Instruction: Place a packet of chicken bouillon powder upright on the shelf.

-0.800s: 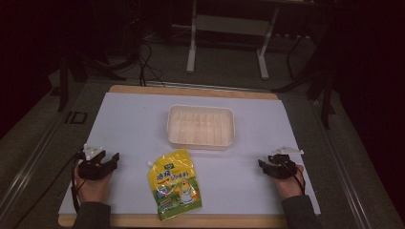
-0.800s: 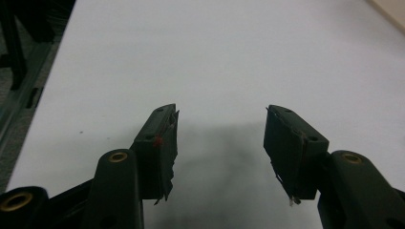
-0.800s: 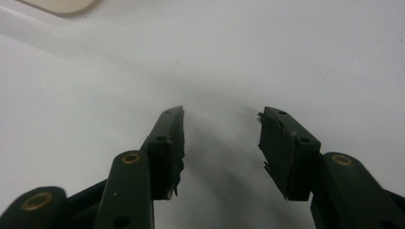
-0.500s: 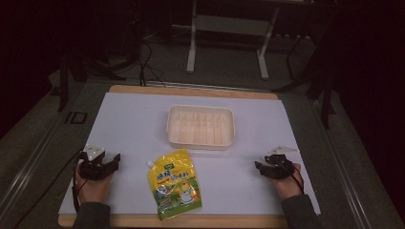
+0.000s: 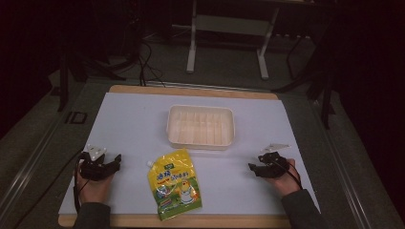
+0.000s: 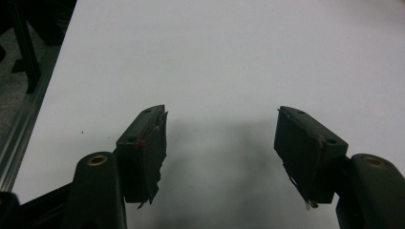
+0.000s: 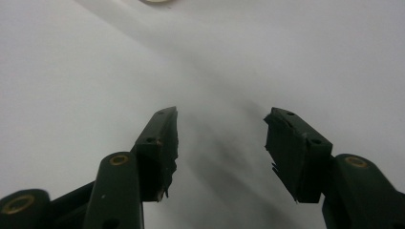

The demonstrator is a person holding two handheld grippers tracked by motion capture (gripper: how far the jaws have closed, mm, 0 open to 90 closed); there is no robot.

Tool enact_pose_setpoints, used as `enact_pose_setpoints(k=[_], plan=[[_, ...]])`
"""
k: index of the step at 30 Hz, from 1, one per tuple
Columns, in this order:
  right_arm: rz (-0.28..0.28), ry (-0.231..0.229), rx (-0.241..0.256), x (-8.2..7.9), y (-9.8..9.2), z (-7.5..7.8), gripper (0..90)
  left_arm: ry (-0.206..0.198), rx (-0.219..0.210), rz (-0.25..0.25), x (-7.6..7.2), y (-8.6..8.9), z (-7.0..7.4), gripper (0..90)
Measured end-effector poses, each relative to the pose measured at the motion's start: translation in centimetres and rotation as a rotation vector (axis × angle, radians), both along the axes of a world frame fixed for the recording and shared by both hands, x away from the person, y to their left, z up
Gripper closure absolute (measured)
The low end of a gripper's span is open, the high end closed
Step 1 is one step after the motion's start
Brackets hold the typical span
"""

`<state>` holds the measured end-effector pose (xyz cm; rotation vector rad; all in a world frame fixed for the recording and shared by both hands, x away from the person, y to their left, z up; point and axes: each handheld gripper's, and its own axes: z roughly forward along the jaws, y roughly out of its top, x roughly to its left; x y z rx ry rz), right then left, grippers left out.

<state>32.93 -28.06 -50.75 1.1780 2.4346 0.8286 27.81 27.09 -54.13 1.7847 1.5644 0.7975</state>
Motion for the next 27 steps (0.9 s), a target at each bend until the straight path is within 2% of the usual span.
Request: enact_pose_setpoints(k=[3,12,14,20,27], plan=[[0.021,0.006,-0.002,0.2,0.4,0.1,43.7,0.001,0.000,0.002,0.0,0.0,0.0,34.7],[0.132,0.035,-0.017,0.9,2.8,0.9,43.4,-0.001,-0.002,0.000,0.0,0.0,0.0,34.7],[0.134,0.036,-0.014,0.9,3.0,0.9,43.4,-0.001,-0.004,0.001,0.0,0.0,0.0,34.7],[0.191,0.043,-0.020,1.2,4.6,1.3,43.4,-0.001,-0.002,0.003,0.0,0.0,0.0,34.7],[0.221,0.054,-0.017,1.5,5.8,1.4,43.5,-0.002,-0.005,0.005,0.0,0.1,0.0,34.6]])
